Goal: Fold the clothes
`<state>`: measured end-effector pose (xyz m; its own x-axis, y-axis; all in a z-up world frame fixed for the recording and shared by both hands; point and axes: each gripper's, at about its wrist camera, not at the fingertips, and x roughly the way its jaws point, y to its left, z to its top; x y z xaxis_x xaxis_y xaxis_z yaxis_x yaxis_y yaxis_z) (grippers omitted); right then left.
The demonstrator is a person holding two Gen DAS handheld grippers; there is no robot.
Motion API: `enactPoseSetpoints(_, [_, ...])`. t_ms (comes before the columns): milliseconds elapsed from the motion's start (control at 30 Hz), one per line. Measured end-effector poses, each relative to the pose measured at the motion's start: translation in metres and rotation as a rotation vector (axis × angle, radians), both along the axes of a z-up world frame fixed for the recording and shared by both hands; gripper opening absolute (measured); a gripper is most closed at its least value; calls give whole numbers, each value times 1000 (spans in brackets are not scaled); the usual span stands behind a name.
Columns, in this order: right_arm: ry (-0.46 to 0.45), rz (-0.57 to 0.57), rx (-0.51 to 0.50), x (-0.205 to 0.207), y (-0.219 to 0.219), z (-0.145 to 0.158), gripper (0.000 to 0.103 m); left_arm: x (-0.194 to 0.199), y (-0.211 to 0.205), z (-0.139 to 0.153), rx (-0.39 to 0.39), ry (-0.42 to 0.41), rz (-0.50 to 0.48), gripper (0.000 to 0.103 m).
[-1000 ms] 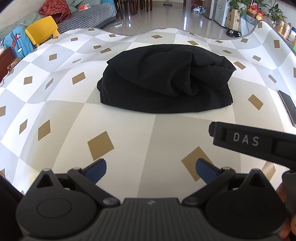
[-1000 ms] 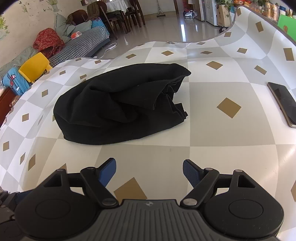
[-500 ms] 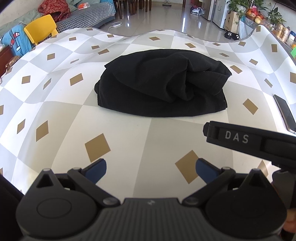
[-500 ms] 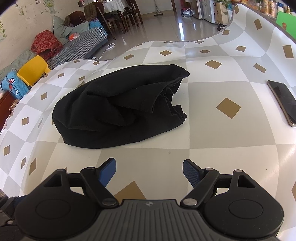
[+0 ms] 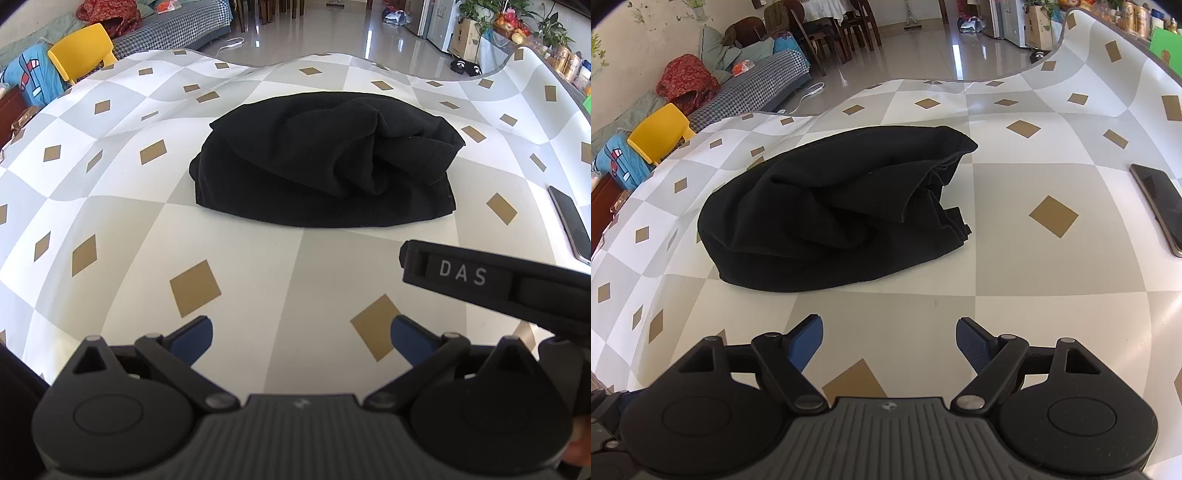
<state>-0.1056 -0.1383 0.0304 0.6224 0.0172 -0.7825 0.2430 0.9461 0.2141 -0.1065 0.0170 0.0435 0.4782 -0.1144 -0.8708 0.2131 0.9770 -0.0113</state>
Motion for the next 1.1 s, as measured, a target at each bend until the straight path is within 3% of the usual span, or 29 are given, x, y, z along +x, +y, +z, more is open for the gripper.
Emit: enactPoseSetpoints(1100, [4, 27, -23, 3, 5, -2, 79, 1, -3, 2, -2, -7, -12, 86])
